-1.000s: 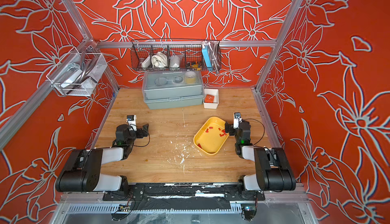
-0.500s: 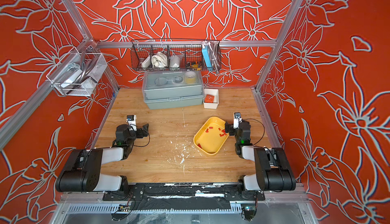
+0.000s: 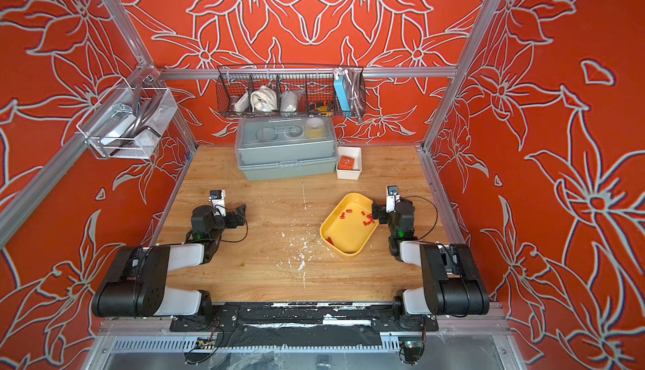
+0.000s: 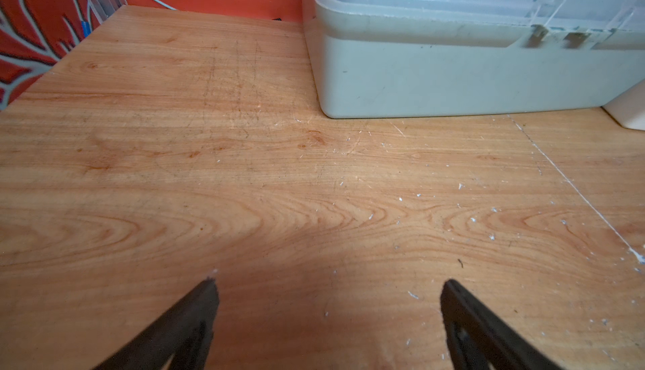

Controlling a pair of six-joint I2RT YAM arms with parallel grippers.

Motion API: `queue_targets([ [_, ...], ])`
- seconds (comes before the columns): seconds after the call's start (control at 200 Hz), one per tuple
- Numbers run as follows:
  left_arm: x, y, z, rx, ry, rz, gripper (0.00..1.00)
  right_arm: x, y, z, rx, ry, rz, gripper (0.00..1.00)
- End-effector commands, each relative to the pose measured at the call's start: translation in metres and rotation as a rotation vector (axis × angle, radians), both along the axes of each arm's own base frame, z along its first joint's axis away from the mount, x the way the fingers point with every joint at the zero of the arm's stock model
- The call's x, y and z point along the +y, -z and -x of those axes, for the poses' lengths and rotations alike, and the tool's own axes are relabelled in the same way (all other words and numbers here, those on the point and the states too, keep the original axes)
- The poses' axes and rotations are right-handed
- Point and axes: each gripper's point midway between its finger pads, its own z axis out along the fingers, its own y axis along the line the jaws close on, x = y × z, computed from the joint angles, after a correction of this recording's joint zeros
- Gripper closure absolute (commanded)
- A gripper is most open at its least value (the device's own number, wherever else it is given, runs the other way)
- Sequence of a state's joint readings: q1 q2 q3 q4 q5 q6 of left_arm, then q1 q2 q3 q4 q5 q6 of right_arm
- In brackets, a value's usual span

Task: Take the screw protection sleeves out of the storage box
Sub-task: Adjust the storage box at the center of the board.

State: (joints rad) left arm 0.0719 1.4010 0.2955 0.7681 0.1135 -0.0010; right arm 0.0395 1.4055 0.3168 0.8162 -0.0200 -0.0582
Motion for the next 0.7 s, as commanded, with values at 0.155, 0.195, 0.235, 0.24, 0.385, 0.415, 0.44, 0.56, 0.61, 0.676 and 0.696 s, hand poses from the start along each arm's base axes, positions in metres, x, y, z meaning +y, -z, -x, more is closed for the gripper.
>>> queue_targets([
  [0.155,0.001,-0.01,-0.004,-0.015,-0.01,-0.009,0.02,-0.005,-0.026,-0.002,0.061,0.028,-0.006,0.01],
  [0.195,0.0,-0.015,-0.002,-0.033,-0.003,-0.007,0.02,-0.007,-0.038,-0.001,0.057,0.047,-0.01,0.01],
  [0.235,-0.002,-0.018,0.002,-0.049,0.003,-0.007,0.02,-0.01,-0.054,0.0,0.031,0.068,-0.019,0.01],
  [0.24,-0.001,-0.019,0.003,-0.051,0.002,-0.006,0.02,-0.011,-0.056,0.0,0.029,0.071,-0.02,0.01],
  [0.385,-0.007,-0.037,0.007,-0.039,0.043,-0.009,0.02,-0.012,-0.088,0.007,0.056,0.079,-0.019,0.01],
  [0.415,-0.008,-0.043,0.007,-0.028,0.053,-0.014,0.02,-0.011,-0.091,0.008,0.077,0.072,-0.01,0.01],
  [0.44,-0.009,-0.047,0.008,-0.023,0.06,-0.02,0.01,-0.011,-0.095,0.009,0.089,0.064,-0.001,0.01],
  [0.56,-0.015,-0.072,0.018,-0.006,0.111,-0.056,0.02,0.0,-0.104,0.017,0.144,-0.049,0.091,0.01],
  [0.61,-0.023,-0.081,0.027,0.02,0.17,-0.073,0.02,0.003,-0.107,0.022,0.157,-0.087,0.13,0.01],
  [0.676,-0.038,-0.092,0.042,0.043,0.28,-0.097,0.02,0.008,-0.109,0.033,0.185,-0.14,0.168,0.01],
  [0.696,-0.042,-0.094,0.047,0.051,0.315,-0.106,0.02,0.012,-0.107,0.038,0.201,-0.176,0.178,0.01],
])
